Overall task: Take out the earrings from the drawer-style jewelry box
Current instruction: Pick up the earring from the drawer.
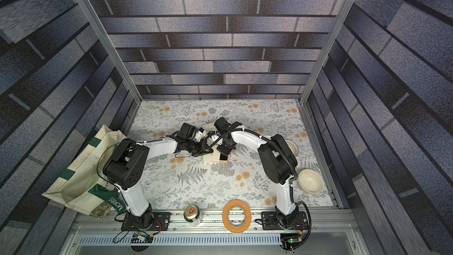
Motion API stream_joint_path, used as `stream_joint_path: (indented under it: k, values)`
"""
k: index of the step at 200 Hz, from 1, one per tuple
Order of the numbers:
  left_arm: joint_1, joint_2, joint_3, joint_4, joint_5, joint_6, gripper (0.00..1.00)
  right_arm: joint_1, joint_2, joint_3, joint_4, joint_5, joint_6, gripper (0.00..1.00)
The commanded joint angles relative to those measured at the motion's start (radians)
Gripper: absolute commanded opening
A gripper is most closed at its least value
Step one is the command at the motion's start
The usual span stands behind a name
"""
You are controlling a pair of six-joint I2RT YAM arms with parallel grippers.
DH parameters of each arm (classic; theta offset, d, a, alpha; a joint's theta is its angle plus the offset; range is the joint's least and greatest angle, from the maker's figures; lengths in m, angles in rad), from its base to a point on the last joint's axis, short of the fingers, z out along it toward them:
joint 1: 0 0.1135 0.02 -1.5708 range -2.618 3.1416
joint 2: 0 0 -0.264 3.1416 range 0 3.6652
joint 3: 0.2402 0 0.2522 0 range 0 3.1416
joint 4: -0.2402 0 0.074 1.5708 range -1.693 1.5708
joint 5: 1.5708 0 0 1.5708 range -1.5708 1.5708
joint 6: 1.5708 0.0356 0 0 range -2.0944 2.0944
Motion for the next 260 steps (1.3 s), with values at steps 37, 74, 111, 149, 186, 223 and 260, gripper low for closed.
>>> stream_joint_path:
  k: [37,74,111,149,186,223,260]
  values:
    - [-0.004,0.081,-0.042,-0.133,-0.122,0.004,0.0,0.009,0.019,-0.016,0.011,0.006,0.002,0.2]
    - [-0.002,0.079,-0.042,-0.134,-0.122,0.004,0.0,0.009,0.016,-0.016,0.013,0.002,0.003,0.18]
    - [-0.001,0.078,-0.042,-0.134,-0.122,0.005,0.0,0.009,0.016,-0.016,0.01,0.001,0.003,0.14]
    - [0.002,0.078,-0.044,-0.136,-0.121,0.005,0.0,0.009,0.015,-0.016,0.009,-0.004,0.004,0.09]
    - [0.003,0.078,-0.045,-0.136,-0.121,0.006,0.0,0.01,0.013,-0.015,0.009,-0.008,0.004,0.05]
    - [0.003,0.078,-0.044,-0.135,-0.121,0.006,0.0,0.009,0.003,-0.022,0.02,-0.004,0.01,0.0]
    - [0.004,0.078,-0.047,-0.134,-0.121,0.006,0.0,0.008,-0.009,-0.029,0.034,0.014,0.025,0.0]
